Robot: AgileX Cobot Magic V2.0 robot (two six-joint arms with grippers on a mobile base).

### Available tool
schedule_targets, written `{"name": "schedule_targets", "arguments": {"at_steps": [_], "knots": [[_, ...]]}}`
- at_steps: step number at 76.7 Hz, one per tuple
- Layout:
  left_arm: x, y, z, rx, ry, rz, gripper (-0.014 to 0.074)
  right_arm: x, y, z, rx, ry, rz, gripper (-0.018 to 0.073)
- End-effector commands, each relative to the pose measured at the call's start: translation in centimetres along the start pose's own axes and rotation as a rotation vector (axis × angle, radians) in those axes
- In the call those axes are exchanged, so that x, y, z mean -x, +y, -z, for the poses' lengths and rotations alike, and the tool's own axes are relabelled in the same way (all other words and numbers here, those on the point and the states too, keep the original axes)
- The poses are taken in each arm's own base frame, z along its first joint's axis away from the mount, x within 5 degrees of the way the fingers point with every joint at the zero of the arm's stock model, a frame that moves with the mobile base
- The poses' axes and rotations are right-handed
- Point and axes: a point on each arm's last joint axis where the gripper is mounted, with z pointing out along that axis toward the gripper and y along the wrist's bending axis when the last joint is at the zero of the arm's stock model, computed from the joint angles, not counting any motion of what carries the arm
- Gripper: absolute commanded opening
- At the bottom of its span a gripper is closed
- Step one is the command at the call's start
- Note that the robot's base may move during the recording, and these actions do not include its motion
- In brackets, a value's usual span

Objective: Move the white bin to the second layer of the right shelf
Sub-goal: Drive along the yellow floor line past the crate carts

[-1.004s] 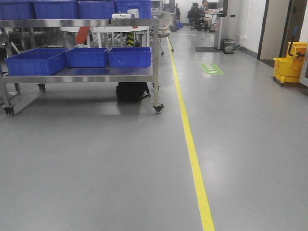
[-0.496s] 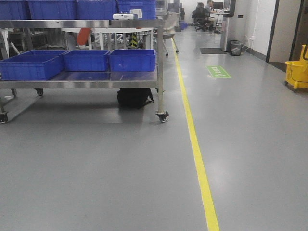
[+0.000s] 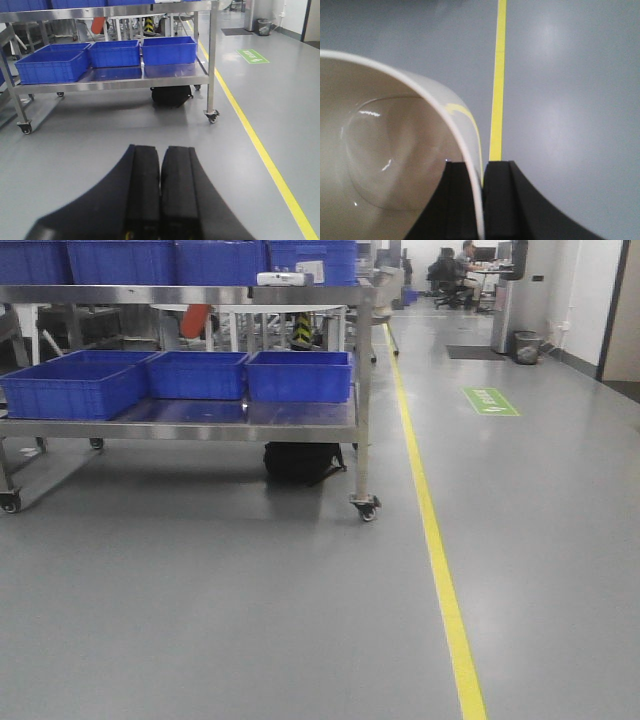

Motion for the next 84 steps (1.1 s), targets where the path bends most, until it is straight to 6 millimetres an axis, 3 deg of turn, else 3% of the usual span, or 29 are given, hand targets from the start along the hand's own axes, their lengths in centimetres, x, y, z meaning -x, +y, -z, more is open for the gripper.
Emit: {"name": "schedule_targets", "arguments": {"at_steps": [1,84], "knots": [[-0.38,-0.06,-0.10,-0.005,-0.063,0.005,0.0085,1.54,0.13,0.60,0.009,-0.113,-0.004,0.0048],[-0.38,-0.06,-0.10,-0.005,-0.063,0.005,0.0085,1.54,0.14,0.60,0.009,-0.112,-0.004,0.0048]]}}
